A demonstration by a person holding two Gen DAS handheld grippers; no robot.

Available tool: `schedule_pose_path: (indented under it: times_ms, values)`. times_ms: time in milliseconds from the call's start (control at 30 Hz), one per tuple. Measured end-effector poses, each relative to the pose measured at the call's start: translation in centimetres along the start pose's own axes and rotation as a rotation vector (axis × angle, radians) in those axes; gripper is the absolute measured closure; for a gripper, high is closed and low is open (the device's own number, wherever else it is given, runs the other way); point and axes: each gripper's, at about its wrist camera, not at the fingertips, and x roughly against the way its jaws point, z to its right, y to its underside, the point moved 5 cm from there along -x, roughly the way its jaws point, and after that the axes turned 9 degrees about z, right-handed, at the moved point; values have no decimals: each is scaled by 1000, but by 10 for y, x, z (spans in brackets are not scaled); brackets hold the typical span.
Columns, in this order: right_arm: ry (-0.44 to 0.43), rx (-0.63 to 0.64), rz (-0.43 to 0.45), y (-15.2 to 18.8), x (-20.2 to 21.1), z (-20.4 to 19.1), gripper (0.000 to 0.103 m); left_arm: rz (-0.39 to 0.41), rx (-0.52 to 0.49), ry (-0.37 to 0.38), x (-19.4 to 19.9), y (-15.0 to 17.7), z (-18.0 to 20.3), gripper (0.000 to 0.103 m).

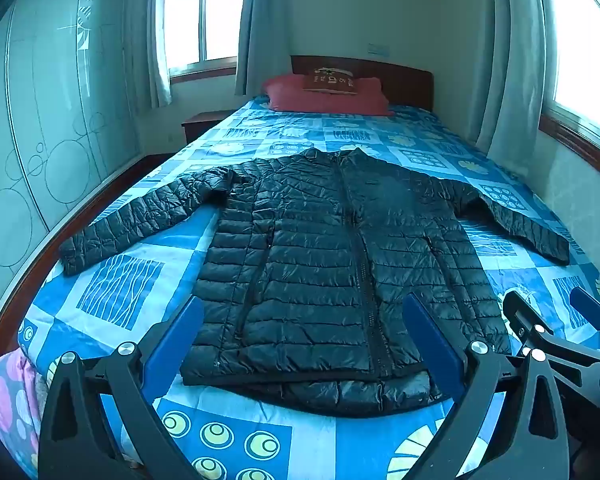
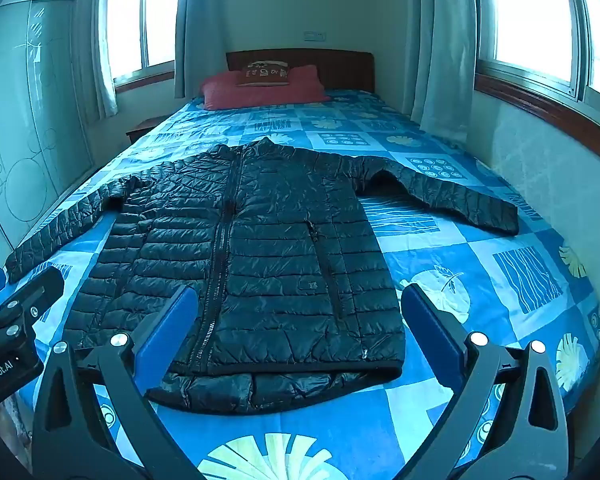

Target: Fold large clothes

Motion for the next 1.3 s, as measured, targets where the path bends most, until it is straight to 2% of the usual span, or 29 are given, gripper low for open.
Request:
schedule_pose_path:
  times_ms: [467, 533, 1300]
  values:
    - [-4, 1, -8, 2, 0, -4, 2, 1, -4, -1, -2, 0, 0, 4]
    - [-3, 1, -8, 2, 0, -4, 2, 0, 0, 0, 0, 0, -11, 4]
    - [-5, 2, -11, 2, 0, -6, 2, 1, -1, -6, -1, 2, -7, 4]
